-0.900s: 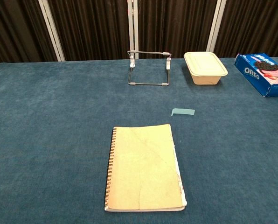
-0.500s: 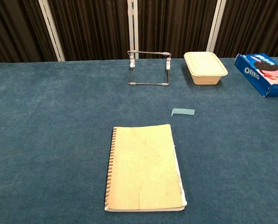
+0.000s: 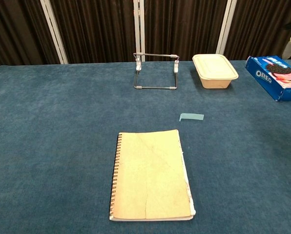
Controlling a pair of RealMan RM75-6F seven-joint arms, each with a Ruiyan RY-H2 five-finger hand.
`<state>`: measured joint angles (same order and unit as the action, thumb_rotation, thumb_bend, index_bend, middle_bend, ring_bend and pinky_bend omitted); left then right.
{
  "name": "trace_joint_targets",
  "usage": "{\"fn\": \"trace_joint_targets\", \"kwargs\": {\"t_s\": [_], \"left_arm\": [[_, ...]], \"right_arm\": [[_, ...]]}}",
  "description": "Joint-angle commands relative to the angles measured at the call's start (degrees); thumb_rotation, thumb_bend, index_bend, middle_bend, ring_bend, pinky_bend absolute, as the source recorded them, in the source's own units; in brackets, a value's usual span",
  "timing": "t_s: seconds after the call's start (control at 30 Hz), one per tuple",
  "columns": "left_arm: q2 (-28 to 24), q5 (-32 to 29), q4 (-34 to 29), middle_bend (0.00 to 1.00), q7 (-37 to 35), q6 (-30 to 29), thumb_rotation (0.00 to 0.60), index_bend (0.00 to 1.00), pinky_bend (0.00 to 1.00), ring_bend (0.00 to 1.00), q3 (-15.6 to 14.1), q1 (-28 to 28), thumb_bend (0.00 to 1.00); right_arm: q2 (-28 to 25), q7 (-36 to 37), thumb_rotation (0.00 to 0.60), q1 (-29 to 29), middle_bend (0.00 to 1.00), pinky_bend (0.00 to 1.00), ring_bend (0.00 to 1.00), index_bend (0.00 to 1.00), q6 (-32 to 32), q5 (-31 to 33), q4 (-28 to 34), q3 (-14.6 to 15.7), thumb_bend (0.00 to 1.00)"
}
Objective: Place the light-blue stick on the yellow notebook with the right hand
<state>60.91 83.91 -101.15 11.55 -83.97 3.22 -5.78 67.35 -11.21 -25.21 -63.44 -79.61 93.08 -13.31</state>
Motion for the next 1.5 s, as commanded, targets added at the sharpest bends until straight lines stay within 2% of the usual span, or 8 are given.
{"fn": "trace_joint_targets", "kwargs": {"t_s": [0.03, 0.27, 0.43, 0.6, 1.13, 1.5], "left_arm": [[0.4, -1.1, 0.6, 0.00, 0.3, 0.8, 0.600, 0.00, 0.00, 0.00, 0.4, -0.4, 0.00], [0.7, -2.7, 1.3, 0.00, 0.2, 1.6, 0.600, 0.00, 0.00, 0.00, 1.0, -0.9, 0.00], [0.9, -2.9, 2.0, 0.00, -0.4, 1.5, 0.600, 0.00, 0.00, 0.00, 1.3, -1.2, 0.00], [0.9, -3.5, 2.2, 0.00, -0.6, 1.7, 0.600, 0.00, 0.00, 0.00, 1.4, -1.3, 0.00], [0.6, -5.4, 2.5, 0.00, -1.3, 2.4, 0.600, 0.00, 0.00, 0.00, 1.9, -1.6, 0.00], [0.2, -6.2, 2.7, 0.00, -2.4, 2.6, 0.600, 0.00, 0.00, 0.00, 2.3, -1.7, 0.00]], "right_arm": [[4.2, -3.6, 0.600, -4.7, 0.00, 0.00, 0.00, 0.42, 5.0, 4.4, -2.1, -2.0, 0.17], [12.0, -10.0, 0.600, -10.8, 0.00, 0.00, 0.00, 0.46, 9.3, 10.4, -7.6, -2.7, 0.26], [18.9, -12.9, 0.600, -15.0, 0.00, 0.00, 0.00, 0.47, 12.0, 13.8, -14.1, -2.3, 0.27], [23.5, -14.3, 0.600, -17.5, 0.00, 0.00, 0.00, 0.49, 13.0, 15.4, -20.4, -1.7, 0.28], [32.4, -14.2, 0.600, -21.3, 0.00, 0.00, 0.00, 0.51, 14.6, 17.8, -31.8, -1.0, 0.29], [37.7, -13.5, 0.600, -22.8, 0.00, 0.00, 0.00, 0.52, 15.1, 17.0, -39.1, 0.1, 0.29]]}}
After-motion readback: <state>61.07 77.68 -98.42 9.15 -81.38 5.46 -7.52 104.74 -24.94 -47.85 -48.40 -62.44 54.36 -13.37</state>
